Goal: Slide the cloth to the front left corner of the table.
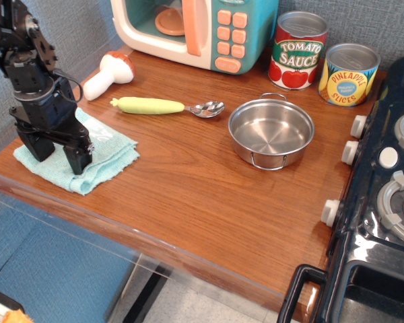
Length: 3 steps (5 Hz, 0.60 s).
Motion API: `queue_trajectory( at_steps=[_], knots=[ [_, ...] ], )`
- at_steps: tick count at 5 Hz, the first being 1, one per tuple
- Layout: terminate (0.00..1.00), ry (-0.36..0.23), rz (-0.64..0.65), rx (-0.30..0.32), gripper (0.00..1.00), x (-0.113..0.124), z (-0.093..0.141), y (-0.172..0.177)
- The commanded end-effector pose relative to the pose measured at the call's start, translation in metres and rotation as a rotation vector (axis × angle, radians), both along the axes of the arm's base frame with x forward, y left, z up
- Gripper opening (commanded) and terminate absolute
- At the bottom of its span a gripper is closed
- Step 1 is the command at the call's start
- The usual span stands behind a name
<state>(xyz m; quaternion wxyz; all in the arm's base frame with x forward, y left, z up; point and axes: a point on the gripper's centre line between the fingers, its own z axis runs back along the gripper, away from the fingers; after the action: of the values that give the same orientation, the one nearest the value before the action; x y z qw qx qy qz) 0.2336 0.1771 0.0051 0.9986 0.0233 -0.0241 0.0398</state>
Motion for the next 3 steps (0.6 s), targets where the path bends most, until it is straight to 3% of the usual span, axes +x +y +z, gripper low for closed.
queue_trajectory(
  at_steps=[1, 2, 3],
  knots=[
    [0.0, -0.034, -0.077, 0.008, 1.0, -0.003, 0.057, -0.018],
    [0.0, -0.024, -0.088, 0.025, 1.0, -0.003, 0.065, -0.023],
    [0.0, -0.003, -0.091, 0.096, 1.0, -0.003, 0.062, -0.032]
  ],
)
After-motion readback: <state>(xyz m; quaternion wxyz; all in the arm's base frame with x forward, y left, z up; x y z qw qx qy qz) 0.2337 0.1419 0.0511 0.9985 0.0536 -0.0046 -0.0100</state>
